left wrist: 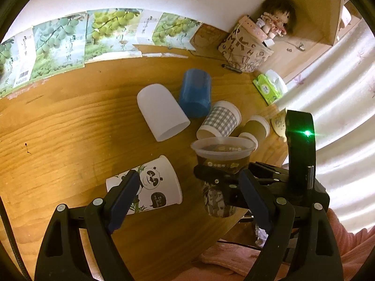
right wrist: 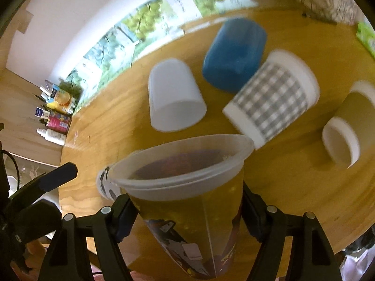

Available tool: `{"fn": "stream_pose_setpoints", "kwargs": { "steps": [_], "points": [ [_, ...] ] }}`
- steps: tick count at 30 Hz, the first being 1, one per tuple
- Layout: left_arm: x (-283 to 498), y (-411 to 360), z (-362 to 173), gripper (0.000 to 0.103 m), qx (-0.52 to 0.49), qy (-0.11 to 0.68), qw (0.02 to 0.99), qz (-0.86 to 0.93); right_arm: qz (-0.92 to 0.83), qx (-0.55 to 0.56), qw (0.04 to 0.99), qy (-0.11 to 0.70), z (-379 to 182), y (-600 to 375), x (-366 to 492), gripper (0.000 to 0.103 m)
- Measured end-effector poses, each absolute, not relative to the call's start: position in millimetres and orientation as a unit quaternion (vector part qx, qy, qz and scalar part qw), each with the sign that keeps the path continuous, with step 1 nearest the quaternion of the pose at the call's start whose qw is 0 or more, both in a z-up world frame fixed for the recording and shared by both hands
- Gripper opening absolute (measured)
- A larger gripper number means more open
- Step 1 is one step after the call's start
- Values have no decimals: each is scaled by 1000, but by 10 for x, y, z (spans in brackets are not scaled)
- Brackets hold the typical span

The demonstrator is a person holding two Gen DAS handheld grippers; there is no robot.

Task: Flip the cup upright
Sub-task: 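Carry the clear cup with the right gripper and lower it onto the desk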

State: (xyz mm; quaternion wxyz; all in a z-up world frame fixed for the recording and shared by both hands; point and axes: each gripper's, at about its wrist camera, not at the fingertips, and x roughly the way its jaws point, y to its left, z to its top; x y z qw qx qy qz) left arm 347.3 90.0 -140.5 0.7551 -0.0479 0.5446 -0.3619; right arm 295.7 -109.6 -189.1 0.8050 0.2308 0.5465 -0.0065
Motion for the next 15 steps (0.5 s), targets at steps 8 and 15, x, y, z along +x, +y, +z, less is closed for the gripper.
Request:
{"fn": "stream_pose_setpoints", "kwargs": {
  "steps": [8,15],
  "points": [
    [3459,957,-1342,88,-61,535,765,-353,4,164,870,464,-1685,-1109,2825,76],
    [3447,1002,-1312,89,-79,531,774,-336,25,131,920,368,-1567,-1043,2649,76]
  ]
}}
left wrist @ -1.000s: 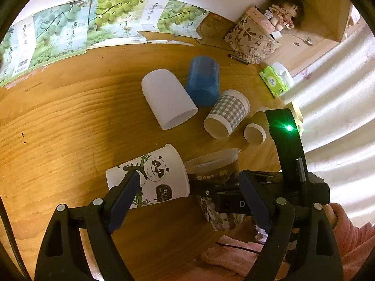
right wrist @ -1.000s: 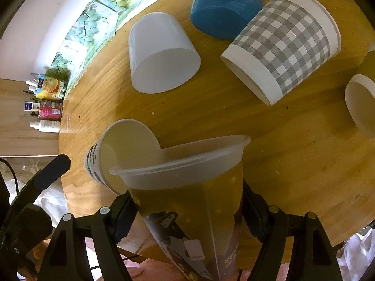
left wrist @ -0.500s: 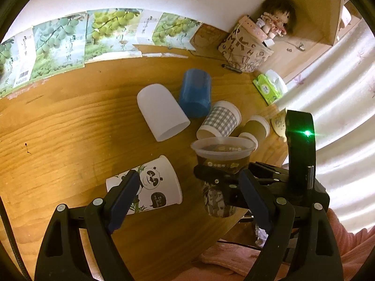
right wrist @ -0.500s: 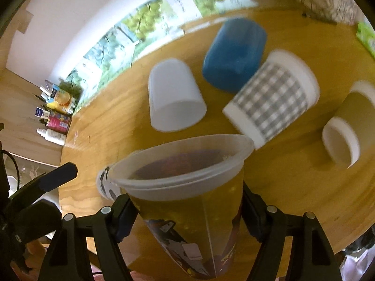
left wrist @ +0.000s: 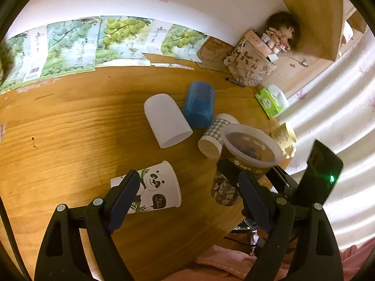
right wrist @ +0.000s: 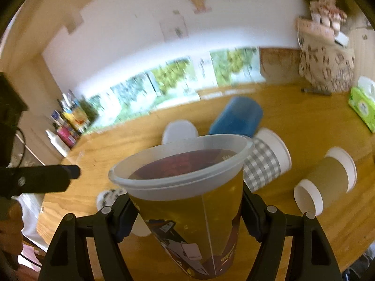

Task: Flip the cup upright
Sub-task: 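Carry the clear cup with the right gripper and lower it onto the desk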

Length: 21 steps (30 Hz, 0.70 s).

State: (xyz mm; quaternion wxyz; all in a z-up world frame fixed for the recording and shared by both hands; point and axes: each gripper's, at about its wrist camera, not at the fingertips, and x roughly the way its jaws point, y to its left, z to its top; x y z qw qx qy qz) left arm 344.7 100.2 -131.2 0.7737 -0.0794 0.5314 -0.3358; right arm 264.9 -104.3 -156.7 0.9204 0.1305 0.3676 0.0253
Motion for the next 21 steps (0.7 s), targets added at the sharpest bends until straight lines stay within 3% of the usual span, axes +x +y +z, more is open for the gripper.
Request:
{"fn": "stream_pose_setpoints", "kwargs": {
  "steps": [9,21],
  "points": [
    [3408,1079,-1300,89,-80,534,782,-311,21,96,960,261,-1589,-978,2323,76],
    [3424,1147,-1356,88,-53,548,786,-282,-3,94,972,213,-1847,-923,2091,76]
  ]
}}
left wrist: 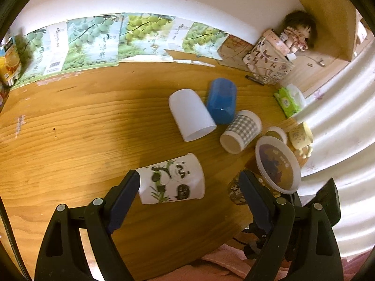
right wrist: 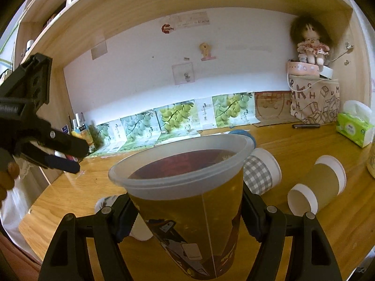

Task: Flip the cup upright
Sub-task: 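Carry the clear cup with the right gripper and lower it onto the desk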

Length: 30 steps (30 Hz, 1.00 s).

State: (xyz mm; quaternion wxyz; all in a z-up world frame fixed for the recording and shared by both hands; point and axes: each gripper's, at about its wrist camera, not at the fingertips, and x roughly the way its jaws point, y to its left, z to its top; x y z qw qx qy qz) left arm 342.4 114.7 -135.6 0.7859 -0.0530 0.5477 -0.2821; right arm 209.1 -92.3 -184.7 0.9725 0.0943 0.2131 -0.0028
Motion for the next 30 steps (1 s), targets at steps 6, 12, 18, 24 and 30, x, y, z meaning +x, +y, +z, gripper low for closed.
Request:
{"fn": "stream_pose_setpoints", "kwargs": {
  "steps": [6,12,18,24,30],
  "points": [
    [3426,1167,-1385,88,-51,553,785,-277,-13,76,975,207,-1957,-862,2038,76],
    [3410,1124,-1398,88,-41,556,780,-282,-15,77,975,207,-2002,-858,2040,77],
    [3409,1118,-1412,89,-40,558,778,-285,-22,76,974,214,-2036,-874,2061,77],
    [3412,1113,-1407,88,-43,556,778,-289,-23,86,971,221,-2034,-908,2090,78],
    [3441,1068,-1405,88,-37,555,776,-297,-28,78,968,237,-2031,-905,2100,78]
  ]
}}
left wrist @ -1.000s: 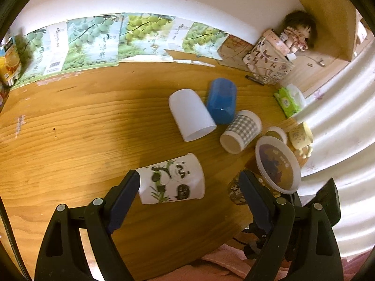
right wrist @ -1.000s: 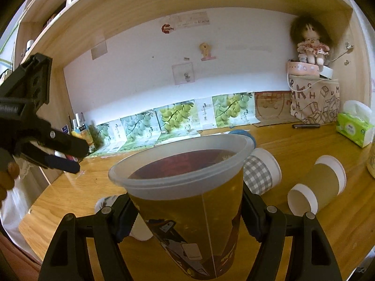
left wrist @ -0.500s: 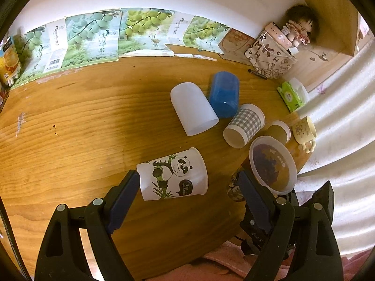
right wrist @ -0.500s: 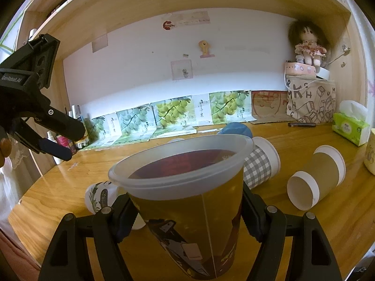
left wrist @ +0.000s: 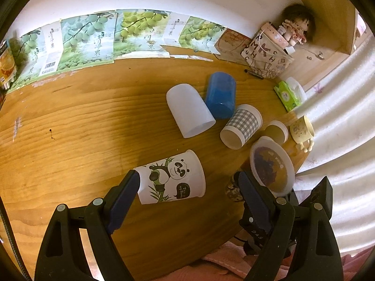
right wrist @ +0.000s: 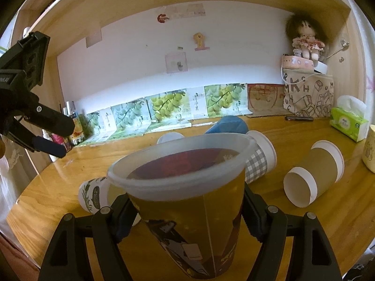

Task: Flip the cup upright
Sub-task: 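Carry the clear cup with the right gripper and lower it onto the desk, then open the right gripper and pull it away from the standing cup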

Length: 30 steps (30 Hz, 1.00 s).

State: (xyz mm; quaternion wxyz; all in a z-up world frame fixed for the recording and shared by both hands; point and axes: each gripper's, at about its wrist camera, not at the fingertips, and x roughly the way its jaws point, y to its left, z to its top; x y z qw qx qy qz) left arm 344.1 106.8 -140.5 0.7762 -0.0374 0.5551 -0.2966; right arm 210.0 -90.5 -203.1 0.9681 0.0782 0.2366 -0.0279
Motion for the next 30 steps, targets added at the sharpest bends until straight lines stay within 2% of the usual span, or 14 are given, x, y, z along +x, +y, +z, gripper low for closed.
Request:
{"fn": "stream_pose_setpoints", "kwargs": {
  "steps": [16,21,30],
  "points": [
    [3328,833,-1480,88,-44,566,762,-311,-5,37,944,327,-2055,-980,2062,86],
    [3206,785,-1442,88,-47,561,774,-289,10,21,938,345,-2021,-1010,1951,99],
    [2770,696,-1365,89,-76,549,797,-243,6,-10,921,389,-1915,-1169,1623,100]
  ]
}}
